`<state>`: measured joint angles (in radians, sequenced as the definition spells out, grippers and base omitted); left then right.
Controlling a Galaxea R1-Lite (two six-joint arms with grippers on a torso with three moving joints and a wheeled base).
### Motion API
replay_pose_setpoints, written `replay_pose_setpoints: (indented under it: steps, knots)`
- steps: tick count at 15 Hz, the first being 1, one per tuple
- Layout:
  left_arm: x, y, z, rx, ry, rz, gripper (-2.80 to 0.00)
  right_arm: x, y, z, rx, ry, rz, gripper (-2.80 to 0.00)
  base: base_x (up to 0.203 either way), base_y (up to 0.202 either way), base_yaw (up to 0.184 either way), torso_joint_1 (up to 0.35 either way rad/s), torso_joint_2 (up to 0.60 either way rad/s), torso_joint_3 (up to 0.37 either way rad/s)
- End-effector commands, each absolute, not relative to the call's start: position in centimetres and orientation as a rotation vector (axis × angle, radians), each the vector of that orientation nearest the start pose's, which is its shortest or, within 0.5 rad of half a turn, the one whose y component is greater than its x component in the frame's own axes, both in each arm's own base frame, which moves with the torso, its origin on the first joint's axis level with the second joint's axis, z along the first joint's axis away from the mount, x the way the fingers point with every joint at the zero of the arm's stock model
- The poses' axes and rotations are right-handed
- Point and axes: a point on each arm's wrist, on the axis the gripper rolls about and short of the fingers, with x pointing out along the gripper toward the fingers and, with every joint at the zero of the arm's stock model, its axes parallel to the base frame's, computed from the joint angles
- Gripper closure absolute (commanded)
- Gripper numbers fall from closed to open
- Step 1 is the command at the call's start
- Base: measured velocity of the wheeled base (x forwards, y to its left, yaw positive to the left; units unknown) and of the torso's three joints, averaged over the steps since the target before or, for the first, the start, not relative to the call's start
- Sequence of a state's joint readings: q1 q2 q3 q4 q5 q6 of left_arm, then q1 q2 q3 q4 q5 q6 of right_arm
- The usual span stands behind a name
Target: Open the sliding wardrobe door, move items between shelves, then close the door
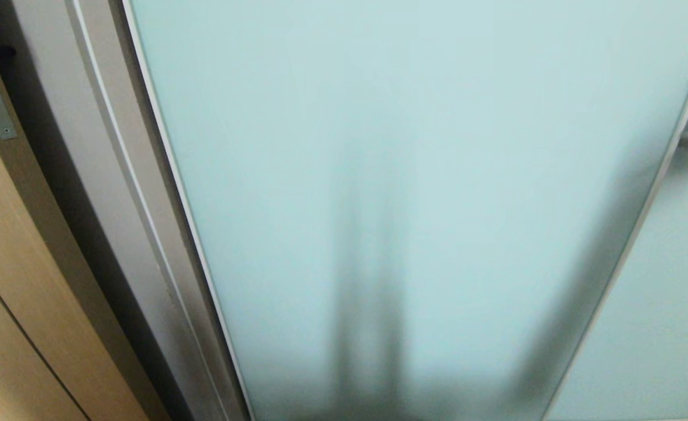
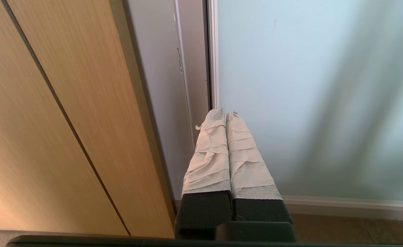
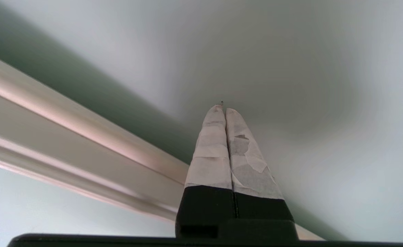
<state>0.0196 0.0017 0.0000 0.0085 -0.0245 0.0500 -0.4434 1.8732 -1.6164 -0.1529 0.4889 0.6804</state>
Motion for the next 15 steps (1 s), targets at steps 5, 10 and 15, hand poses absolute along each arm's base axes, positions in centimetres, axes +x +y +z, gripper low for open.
replay_pose_setpoints:
  steps: [5, 10, 15]
  knots:
    - [-2.2, -0.1, 7.4, 0.050, 0.014, -0.005, 0.00, 34.8, -15.3, 30.2, 0.730, 0.109, 0.020, 0.00, 0.000, 0.000, 0.000, 0.000, 0.00, 0.000]
    - [-2.2, -0.1, 7.4, 0.050, 0.013, -0.005, 0.00, 35.0, -16.1, 30.0, 0.724, 0.099, -0.006, 0.00, 0.000, 0.000, 0.000, 0.000, 0.00, 0.000]
    - [-2.2, -0.1, 7.4, 0.050, 0.013, -0.005, 0.00, 34.5, -17.6, 30.1, 0.718, 0.080, -0.043, 0.00, 0.000, 0.000, 0.000, 0.000, 0.00, 0.000]
